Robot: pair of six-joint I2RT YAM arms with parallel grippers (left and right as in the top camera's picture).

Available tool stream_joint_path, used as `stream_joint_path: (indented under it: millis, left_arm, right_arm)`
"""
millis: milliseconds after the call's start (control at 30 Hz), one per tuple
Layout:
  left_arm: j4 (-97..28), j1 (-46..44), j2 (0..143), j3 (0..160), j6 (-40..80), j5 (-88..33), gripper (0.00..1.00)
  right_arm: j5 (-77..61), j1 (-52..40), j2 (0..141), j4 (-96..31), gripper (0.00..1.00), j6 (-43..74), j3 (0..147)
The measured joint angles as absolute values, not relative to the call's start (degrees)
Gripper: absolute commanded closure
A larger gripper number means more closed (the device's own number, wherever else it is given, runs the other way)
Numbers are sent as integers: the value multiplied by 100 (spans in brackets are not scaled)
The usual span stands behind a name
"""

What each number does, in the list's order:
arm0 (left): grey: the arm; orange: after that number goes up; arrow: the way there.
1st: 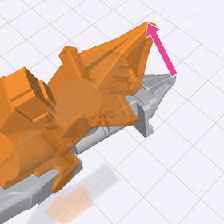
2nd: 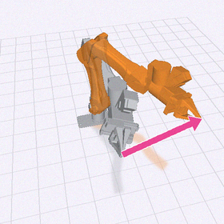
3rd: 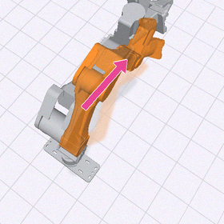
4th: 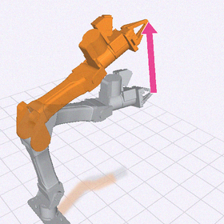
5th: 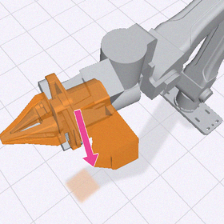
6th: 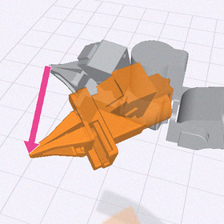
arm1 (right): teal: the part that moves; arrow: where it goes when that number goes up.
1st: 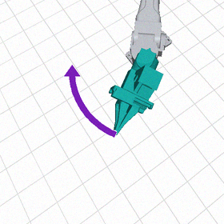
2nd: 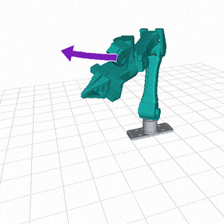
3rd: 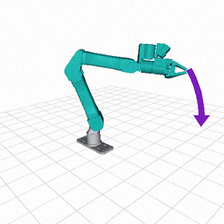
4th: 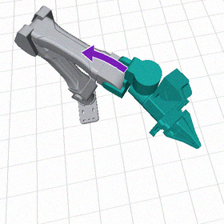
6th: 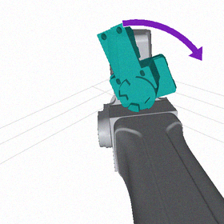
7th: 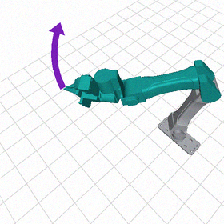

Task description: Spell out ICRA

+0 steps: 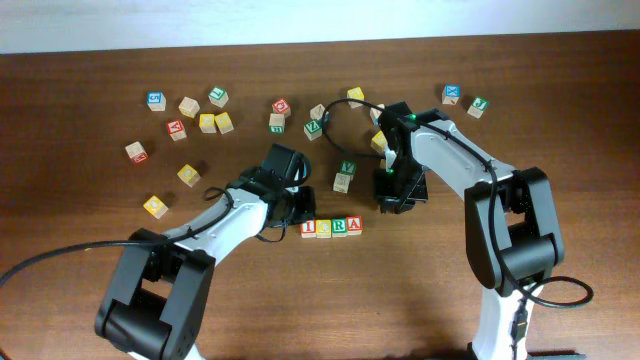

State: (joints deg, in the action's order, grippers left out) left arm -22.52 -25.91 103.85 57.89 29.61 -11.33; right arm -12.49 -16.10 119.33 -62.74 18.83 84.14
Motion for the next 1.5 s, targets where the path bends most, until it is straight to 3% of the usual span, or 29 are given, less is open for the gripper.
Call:
stream_joint_path:
  millis: [933,1033,1167,1500]
  left_arm:
    - [-2309,-2574,10385,5789,2961,-1223,100]
    - [-2423,-2143,10385,5791,2961,-1153,100]
    - [-3592,-1461,10383,5841,2974,-1164,100]
    - [-3542,-2067,10383,5837,2976,-1627,100]
  right_arm:
    - [-1249,-1610,11933,-6298,81,1883,8414]
    - [-1293,-1612,11933,-6361,81,1881,8409]
    - [-1382,-1802,11920,-6248,81,1918,8103]
    - [-1986,-2176,11889,-5953,82,2051,8044]
